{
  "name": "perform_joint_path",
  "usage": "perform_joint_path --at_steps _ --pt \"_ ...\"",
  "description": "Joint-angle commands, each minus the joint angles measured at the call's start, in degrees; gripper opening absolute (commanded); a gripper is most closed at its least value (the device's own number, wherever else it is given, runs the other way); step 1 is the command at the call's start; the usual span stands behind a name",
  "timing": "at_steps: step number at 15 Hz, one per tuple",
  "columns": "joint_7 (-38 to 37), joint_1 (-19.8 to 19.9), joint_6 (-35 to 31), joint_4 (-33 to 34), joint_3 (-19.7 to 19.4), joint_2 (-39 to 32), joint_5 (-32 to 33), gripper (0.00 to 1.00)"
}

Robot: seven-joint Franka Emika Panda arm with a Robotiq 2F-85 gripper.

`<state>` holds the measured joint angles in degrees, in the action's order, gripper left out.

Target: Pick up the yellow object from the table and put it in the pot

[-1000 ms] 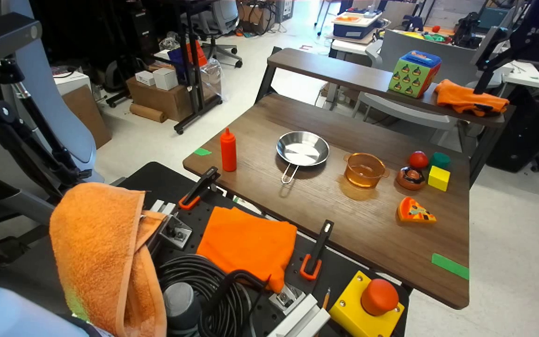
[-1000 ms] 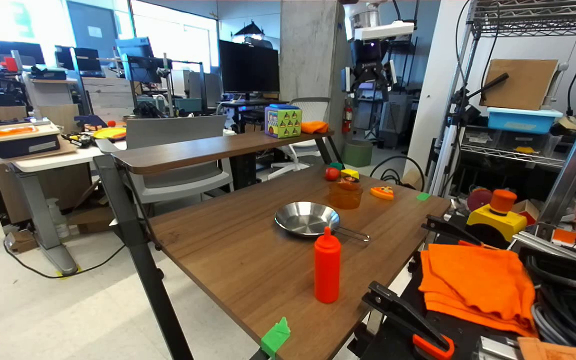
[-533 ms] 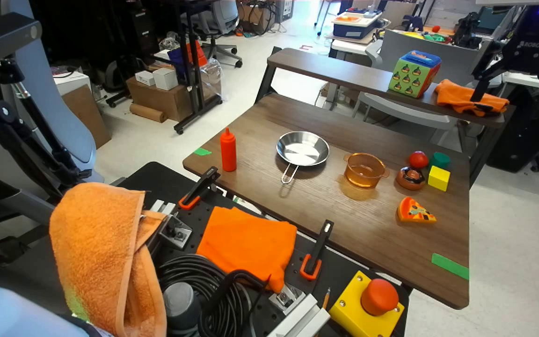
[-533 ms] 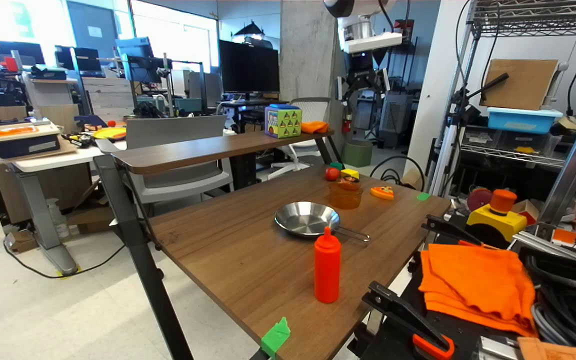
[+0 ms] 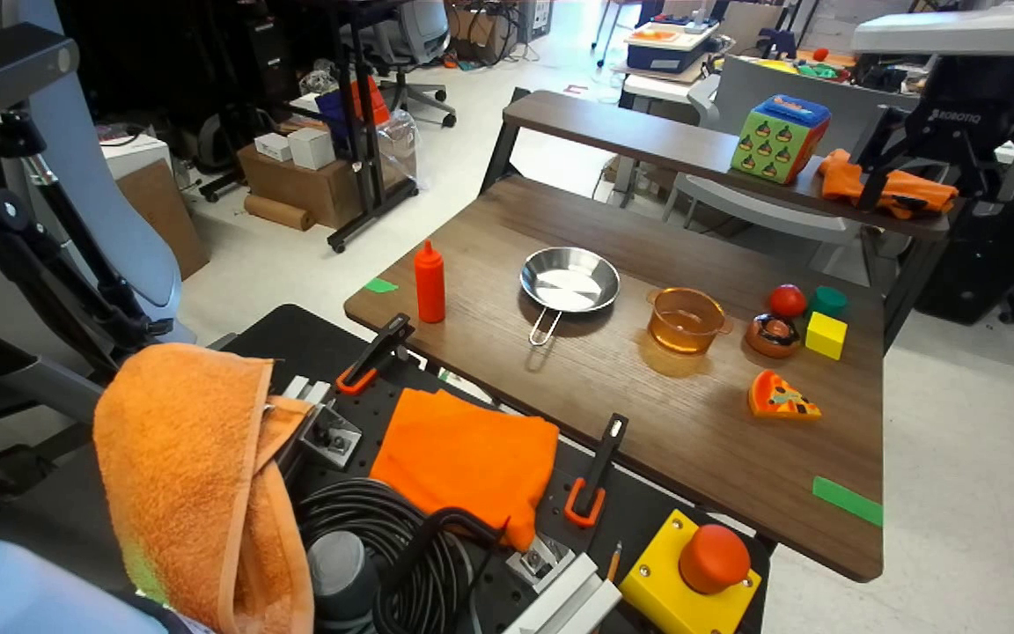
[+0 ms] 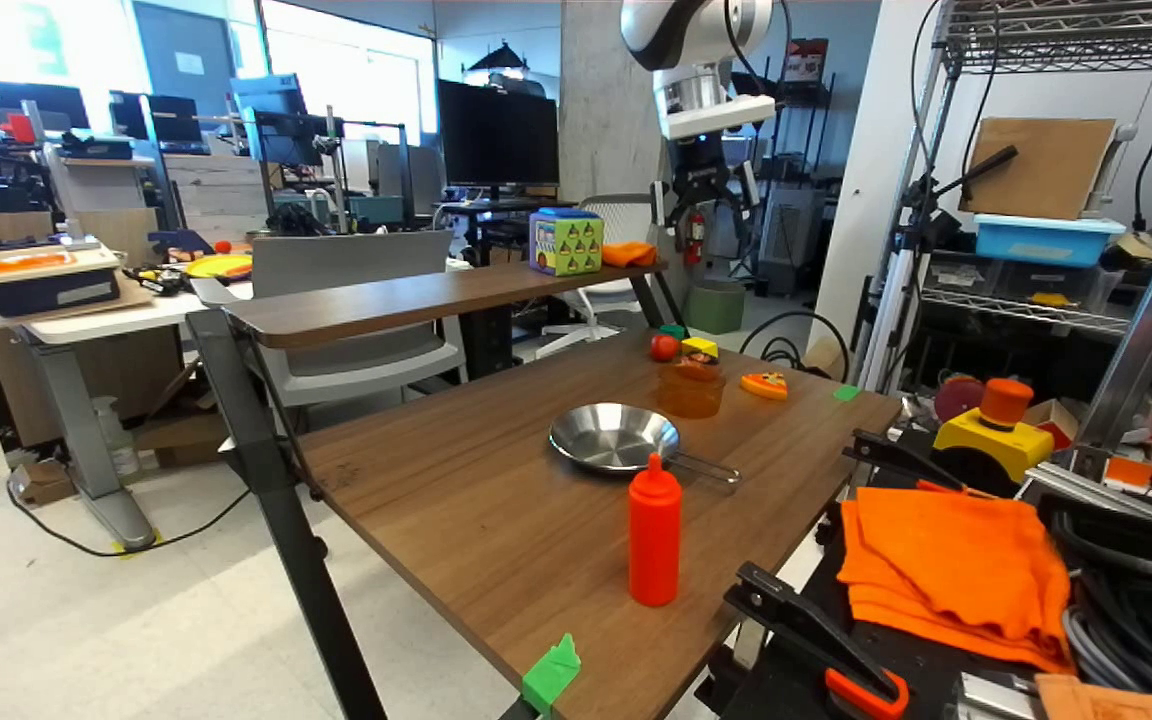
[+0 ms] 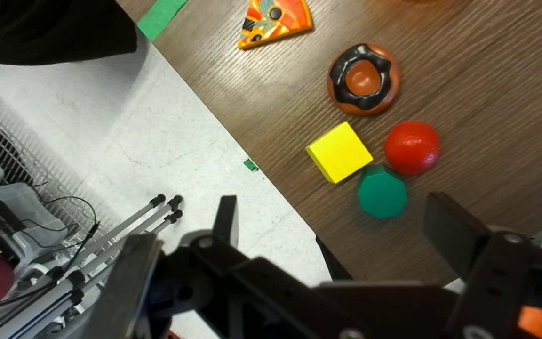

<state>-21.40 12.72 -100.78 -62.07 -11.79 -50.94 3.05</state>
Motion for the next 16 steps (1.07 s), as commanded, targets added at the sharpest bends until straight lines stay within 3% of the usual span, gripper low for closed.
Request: perform_joint_path --at_steps 1,7,16 --pt "-0.16 -0.99 1.48 4.64 -0.95 -3.15 1.35 1.0" --pt "6.76 -1.02 -0.04 4.7 -0.08 -3.37 1.99 1.0" --pt "5.7 -0.68 0.13 6.83 0.21 -4.82 0.39 1.0"
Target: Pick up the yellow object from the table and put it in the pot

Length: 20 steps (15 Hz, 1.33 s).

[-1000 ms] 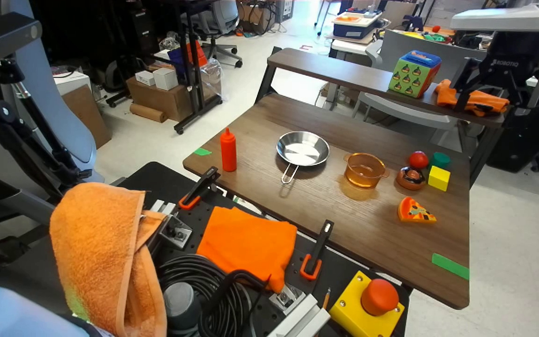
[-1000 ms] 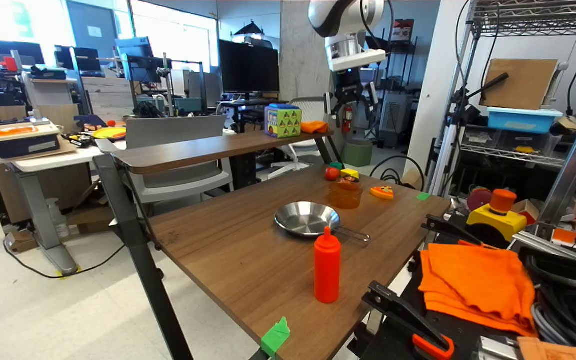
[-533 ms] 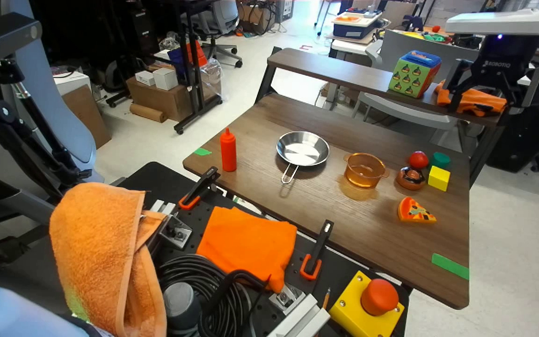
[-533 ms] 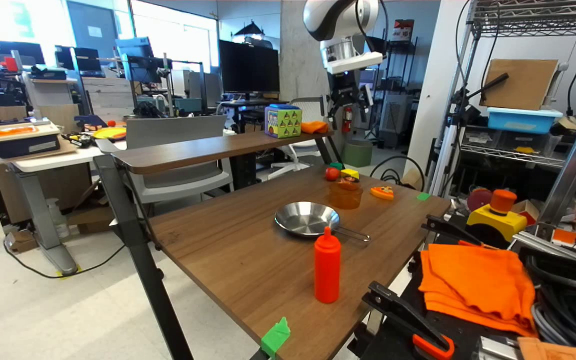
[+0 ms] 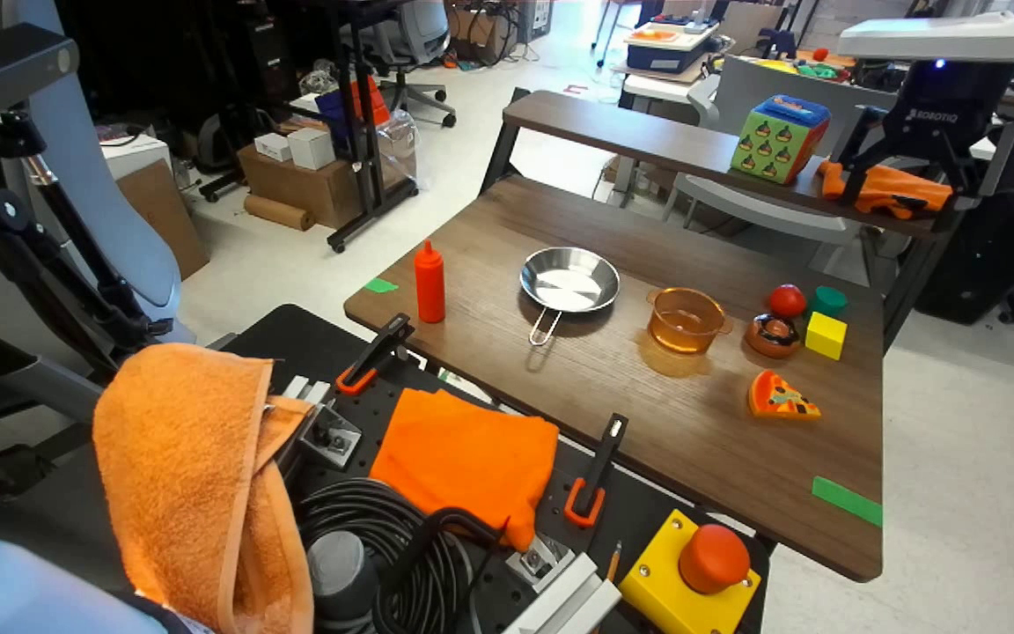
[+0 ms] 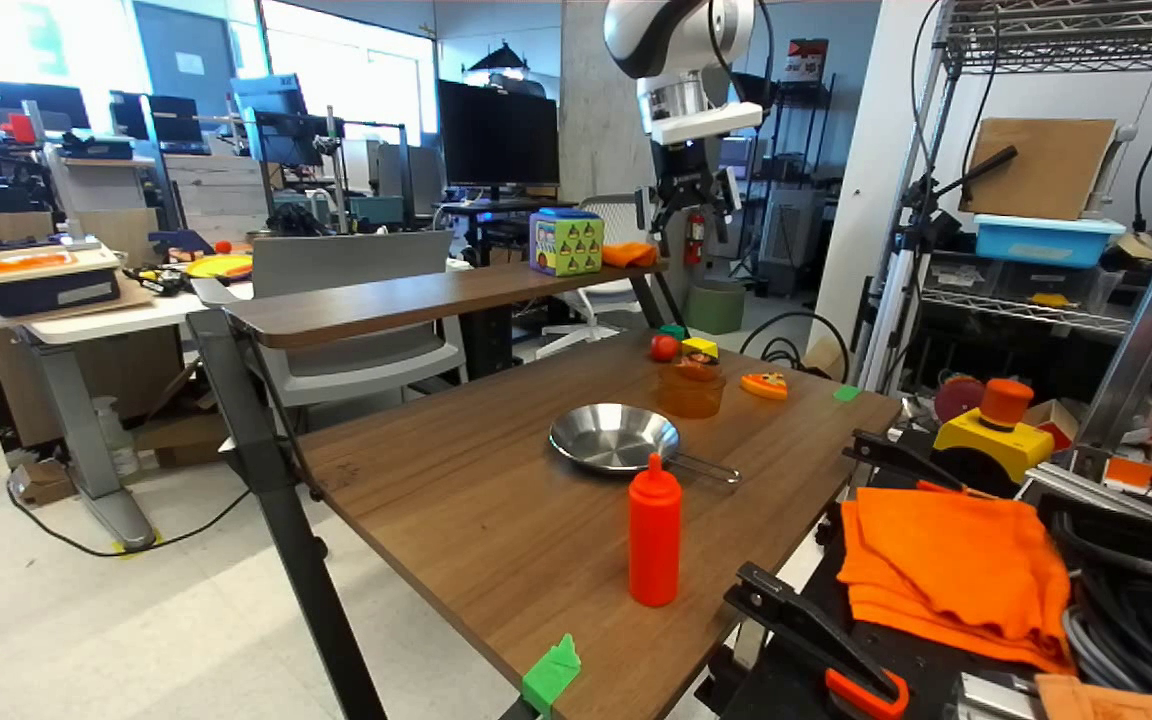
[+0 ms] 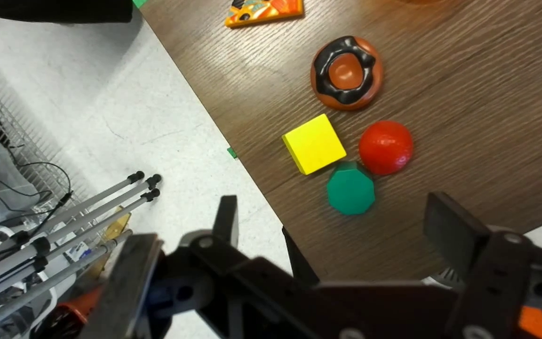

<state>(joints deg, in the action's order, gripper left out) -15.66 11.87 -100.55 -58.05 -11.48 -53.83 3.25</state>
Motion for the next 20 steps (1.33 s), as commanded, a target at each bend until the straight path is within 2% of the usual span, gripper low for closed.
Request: perform_joint_path --at_steps 1,9,13,20 --pt "-0.17 -0.01 -0.82 2.59 -0.34 -1.98 0.6 1.0" --pt "1.53 -1.66 -6.75 0.21 -1.44 -1.87 5.59 1.0" --pt "4.8 -1.68 -9.64 -1.12 -0.94 -2.2 8.73 1.0" --pt "2.99 -1.43 -10.93 -1.36 -1.02 -2.63 8.29 1.0"
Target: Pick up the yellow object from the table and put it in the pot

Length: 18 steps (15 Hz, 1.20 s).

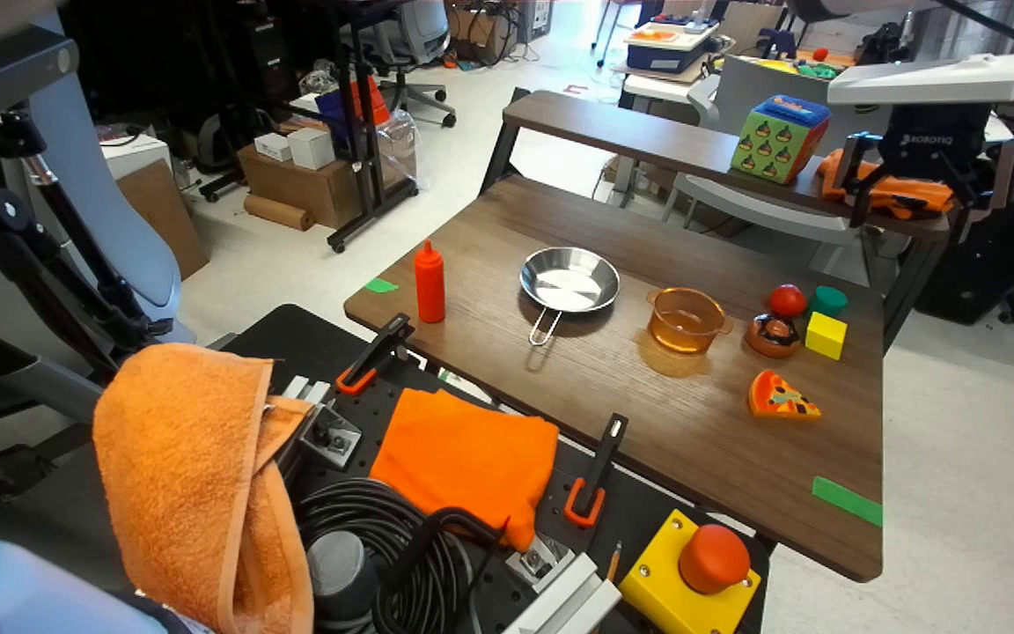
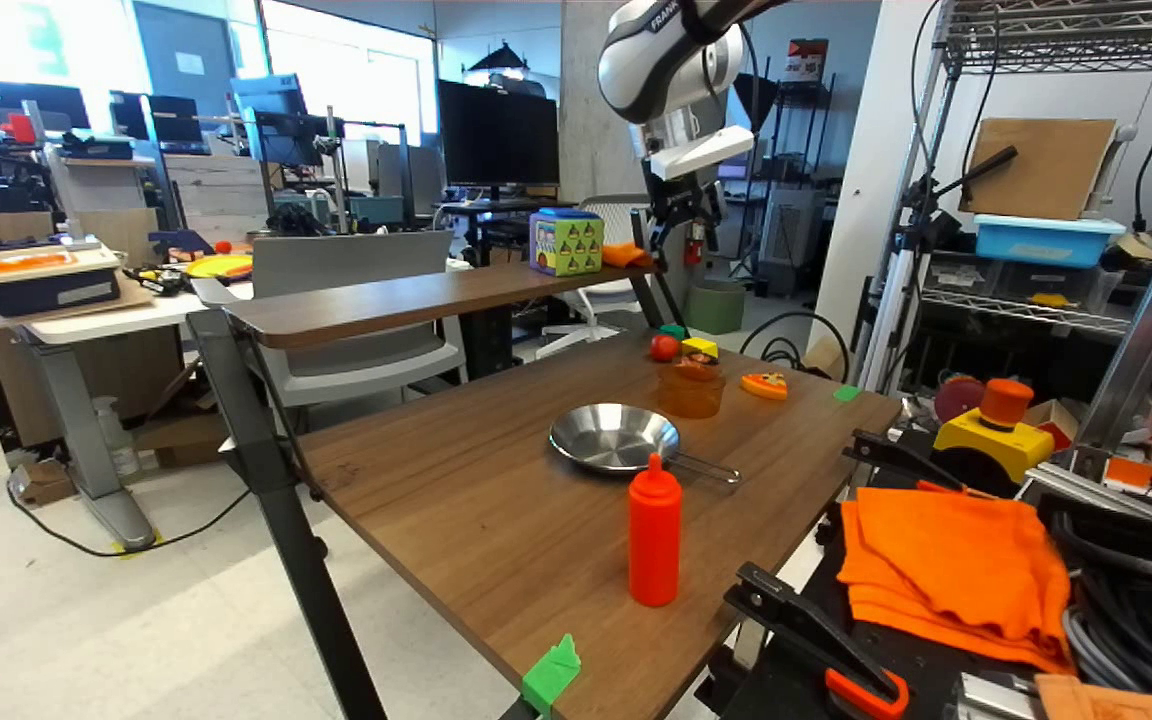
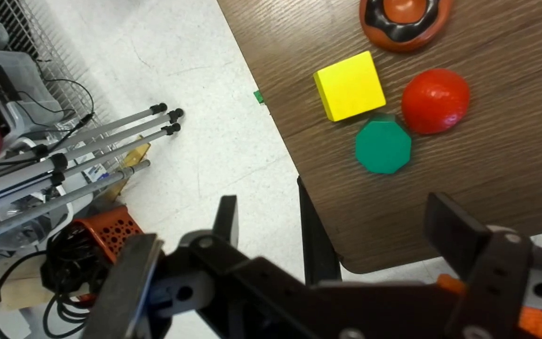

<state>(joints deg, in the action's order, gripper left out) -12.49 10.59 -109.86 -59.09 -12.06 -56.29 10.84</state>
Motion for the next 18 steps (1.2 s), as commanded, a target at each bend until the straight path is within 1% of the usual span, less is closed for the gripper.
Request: perform_joint_path --at_steps 1,4,9,15,18 --pt "-0.17 -0.27 -1.78 -0.52 -0.5 -0.11 0.86 1.0" --pt "0.28 -0.67 -3.38 -2.47 -0.51 0.92 1.38 1.0" --pt "-1.08 -1.19 -10.03 -6.93 -0.83 2.84 1.5 1.0" --pt "0.27 -0.76 -10.64 -7.87 -0.29 3.8 0.78 1.0" --pt "0.33 -1.13 -12.22 -9.64 -0.43 5.47 1.19 1.0"
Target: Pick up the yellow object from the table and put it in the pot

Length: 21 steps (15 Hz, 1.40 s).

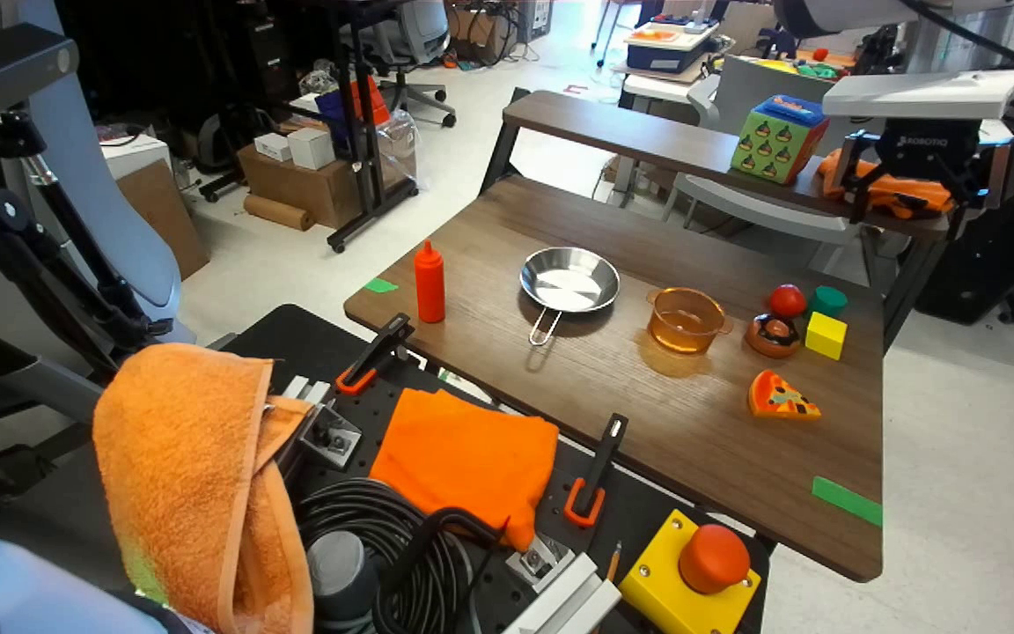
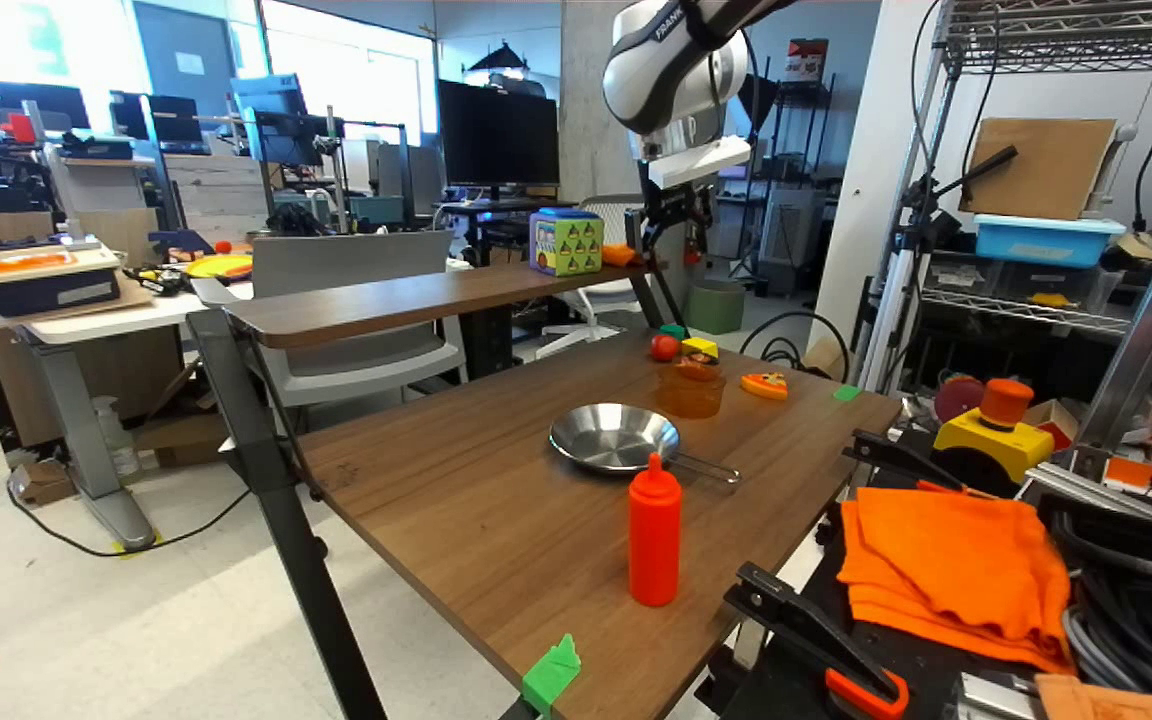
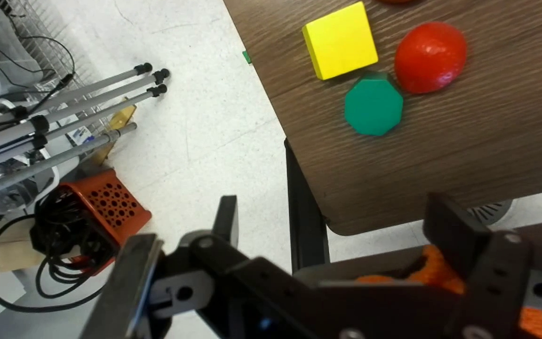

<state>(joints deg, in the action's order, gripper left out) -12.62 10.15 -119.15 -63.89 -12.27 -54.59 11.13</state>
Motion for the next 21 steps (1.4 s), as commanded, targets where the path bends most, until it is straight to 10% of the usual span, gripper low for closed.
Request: perform_joint_path --at_steps 1,21 --pt "0.13 -0.94 -3.69 -5.92 -0.37 4.62 1.08 1.0" --pt "-3.84 -5.74 -22.7 -34.4 -4.45 22.56 5.2 1.0"
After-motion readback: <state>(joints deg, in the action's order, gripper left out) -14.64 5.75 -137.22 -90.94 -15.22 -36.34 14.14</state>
